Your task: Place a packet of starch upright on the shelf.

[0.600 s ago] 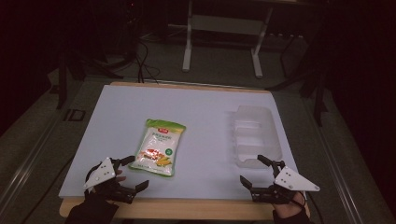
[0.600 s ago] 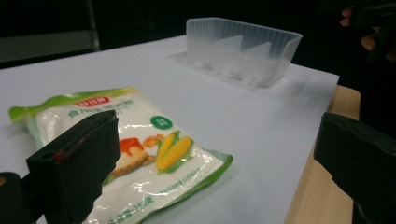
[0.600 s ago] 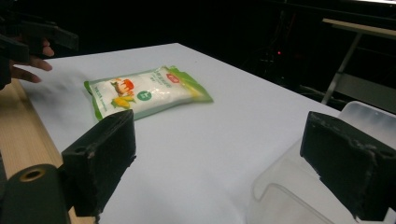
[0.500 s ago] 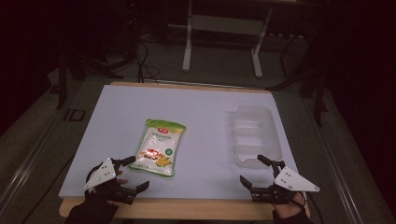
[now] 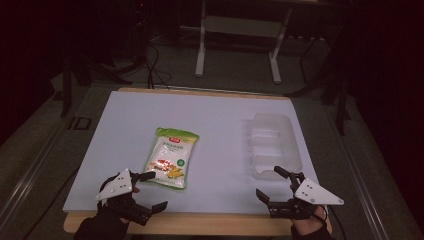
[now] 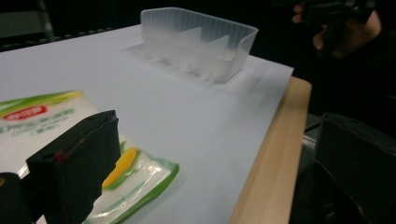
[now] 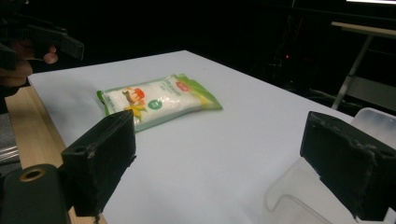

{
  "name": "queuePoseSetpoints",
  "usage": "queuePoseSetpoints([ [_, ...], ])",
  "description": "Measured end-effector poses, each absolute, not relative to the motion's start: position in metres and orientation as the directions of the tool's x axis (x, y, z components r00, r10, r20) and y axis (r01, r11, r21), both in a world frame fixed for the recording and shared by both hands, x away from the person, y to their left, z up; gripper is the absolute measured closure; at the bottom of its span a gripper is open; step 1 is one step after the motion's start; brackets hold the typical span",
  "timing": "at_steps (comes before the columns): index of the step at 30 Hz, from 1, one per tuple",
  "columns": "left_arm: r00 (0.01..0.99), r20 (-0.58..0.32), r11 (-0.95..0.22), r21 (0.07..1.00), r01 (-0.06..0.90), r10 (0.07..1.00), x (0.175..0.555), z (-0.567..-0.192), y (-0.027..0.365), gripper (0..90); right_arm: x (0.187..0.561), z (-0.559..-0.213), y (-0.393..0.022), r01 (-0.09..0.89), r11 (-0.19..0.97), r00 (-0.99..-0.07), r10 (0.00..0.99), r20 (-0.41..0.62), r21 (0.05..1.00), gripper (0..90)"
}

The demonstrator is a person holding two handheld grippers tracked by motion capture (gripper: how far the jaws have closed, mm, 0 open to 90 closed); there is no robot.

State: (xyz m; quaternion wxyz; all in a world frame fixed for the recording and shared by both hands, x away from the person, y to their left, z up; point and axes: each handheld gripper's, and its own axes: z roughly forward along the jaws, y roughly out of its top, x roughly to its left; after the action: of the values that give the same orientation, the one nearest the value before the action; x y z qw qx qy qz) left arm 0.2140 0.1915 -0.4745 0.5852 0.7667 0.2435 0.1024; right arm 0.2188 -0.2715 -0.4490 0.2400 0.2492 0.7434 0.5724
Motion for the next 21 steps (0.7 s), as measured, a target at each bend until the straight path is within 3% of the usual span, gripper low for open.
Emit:
queuePoseSetpoints([
  [8,0.867,-0.111,-0.232,0.94,0.249,0.485,0.223,-0.457,0.187,1.0,0.216,-0.442,-0.267,0.068,0.209,-0.79,0.609,-0.075,0.976,10.4],
  [21,0.842,-0.07,-0.28,0.926,0.255,0.534,0.257,-0.434,0.188,1.0,0.217,-0.437,-0.267,0.111,0.217,-0.766,0.64,-0.056,0.97,10.4],
])
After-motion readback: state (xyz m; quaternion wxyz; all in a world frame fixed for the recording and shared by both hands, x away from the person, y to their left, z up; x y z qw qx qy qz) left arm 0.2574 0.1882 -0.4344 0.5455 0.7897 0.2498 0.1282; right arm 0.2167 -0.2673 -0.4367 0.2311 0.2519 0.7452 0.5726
